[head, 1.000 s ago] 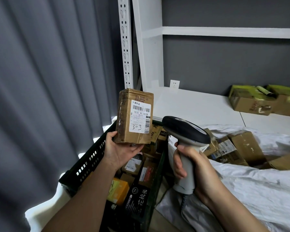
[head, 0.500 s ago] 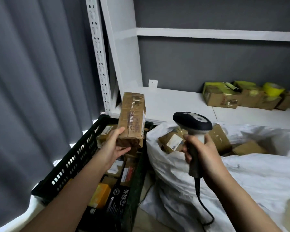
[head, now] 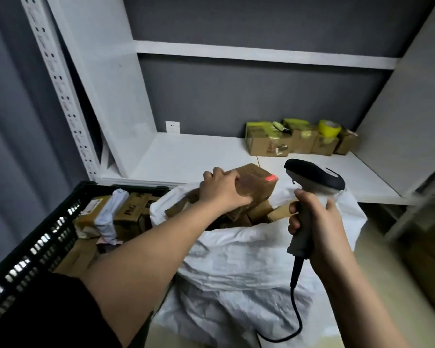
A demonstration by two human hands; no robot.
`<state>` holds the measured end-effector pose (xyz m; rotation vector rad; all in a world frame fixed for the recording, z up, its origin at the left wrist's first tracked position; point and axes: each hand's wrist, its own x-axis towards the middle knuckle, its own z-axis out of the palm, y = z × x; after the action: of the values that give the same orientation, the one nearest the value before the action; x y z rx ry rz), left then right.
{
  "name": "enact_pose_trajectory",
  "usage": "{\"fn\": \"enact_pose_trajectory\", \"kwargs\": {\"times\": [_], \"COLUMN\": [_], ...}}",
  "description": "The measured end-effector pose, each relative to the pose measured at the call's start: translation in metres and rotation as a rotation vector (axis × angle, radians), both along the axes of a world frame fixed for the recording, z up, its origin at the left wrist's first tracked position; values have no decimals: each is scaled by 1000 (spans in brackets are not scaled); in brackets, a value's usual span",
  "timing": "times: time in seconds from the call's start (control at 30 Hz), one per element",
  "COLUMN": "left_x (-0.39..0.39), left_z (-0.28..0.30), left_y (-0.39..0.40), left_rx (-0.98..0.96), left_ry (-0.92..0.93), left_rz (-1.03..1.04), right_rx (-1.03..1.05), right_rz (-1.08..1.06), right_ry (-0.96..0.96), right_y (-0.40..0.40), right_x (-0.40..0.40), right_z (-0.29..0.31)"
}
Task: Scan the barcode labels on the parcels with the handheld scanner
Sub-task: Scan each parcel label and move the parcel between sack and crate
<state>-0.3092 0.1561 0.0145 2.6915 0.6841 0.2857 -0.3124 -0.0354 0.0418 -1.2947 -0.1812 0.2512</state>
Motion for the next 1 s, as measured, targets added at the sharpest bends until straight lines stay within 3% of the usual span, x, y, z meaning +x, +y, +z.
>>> {"fn": "enact_pose_trajectory", "kwargs": {"times": [0.13,0.2,0.27,0.37,0.47,0.73,0.87,1.0], "left_x": [21,27,33,34,20,-77,-163,-244], "left_z": [-7,-3,-5,-11,-18,-13,-29,-59], "left_y": [-30,-43,-45,-35,-14,74,143,201], "left_rx": [98,55,-142,-596,-733,-423,-220,-217], "left_ry": [208,275,298,240,123,-326,-209,-23], "left_rz": [-129,-191,-231,-270,-212,-22,205,396], "right_rx": [44,80,112,119,84,-24,-71,-133], "right_rz": [-65,-79,-89,-84,-22,292,479,576], "right_ry": [22,19,18,38,36,8,27,71], "right_y": [-19,-25,-27,-23,-10,54,108,170], "right_x": [16,22,24,23,17,-29,-66,-101], "right_z": [-1,-2,-1,-2,-5,-14,-33,-59]}}
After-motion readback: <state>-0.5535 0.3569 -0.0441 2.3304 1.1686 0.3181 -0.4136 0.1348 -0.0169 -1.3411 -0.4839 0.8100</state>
